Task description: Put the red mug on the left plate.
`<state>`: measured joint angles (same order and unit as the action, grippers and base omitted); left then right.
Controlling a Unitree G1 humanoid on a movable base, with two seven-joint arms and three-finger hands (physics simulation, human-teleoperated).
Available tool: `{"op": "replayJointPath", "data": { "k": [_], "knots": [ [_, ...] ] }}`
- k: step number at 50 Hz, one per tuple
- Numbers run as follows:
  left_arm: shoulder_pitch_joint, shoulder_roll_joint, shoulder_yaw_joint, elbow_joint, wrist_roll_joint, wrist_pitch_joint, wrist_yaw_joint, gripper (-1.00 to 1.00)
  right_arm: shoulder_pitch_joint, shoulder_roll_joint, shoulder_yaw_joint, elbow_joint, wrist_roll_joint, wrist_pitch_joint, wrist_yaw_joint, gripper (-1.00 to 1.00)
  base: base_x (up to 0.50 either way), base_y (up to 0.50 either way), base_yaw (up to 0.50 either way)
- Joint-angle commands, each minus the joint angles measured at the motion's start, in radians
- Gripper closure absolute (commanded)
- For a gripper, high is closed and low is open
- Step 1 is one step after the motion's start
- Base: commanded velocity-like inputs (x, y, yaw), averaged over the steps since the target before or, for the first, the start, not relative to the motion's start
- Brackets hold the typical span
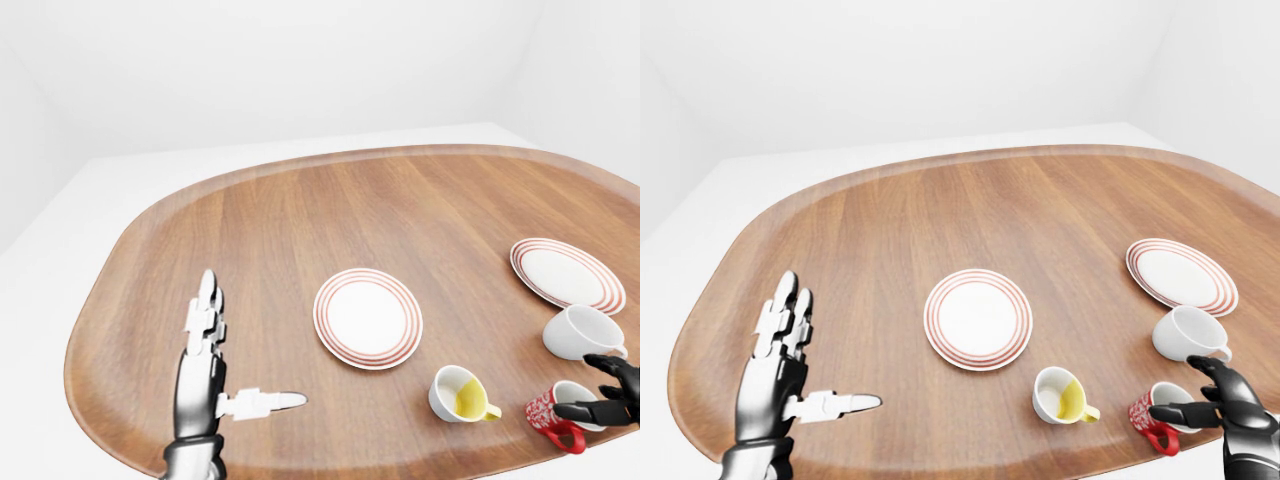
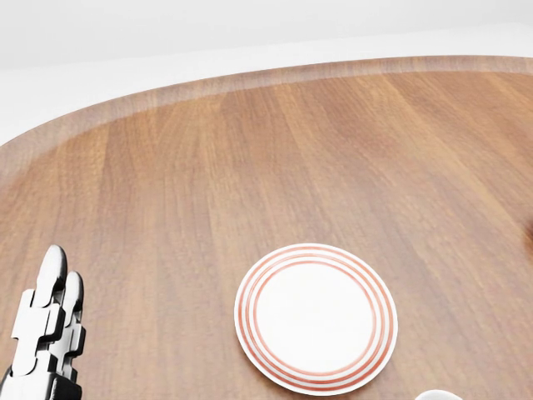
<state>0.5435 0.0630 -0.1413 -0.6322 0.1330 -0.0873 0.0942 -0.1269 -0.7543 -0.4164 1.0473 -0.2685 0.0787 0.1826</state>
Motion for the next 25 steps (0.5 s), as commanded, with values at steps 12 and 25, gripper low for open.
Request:
{"op": "replayJointPath", "data": {
  "k": [12, 25],
  "knots": [
    [0.0, 0.004, -0.003, 0.002, -0.001, 0.0, 0.003, -1.0, -0.013, 0.011, 0.104, 0.067, 0.012, -0.021, -0.032, 1.0, 0.0, 0.0, 0.0],
    [0.0, 0.003, -0.001, 0.002, -0.002, 0.0, 0.001, -1.0, 0.021, 0.017, 0.073, -0.04, -0.016, 0.009, -0.016, 1.0, 0.0, 0.0, 0.0]
  ]
}}
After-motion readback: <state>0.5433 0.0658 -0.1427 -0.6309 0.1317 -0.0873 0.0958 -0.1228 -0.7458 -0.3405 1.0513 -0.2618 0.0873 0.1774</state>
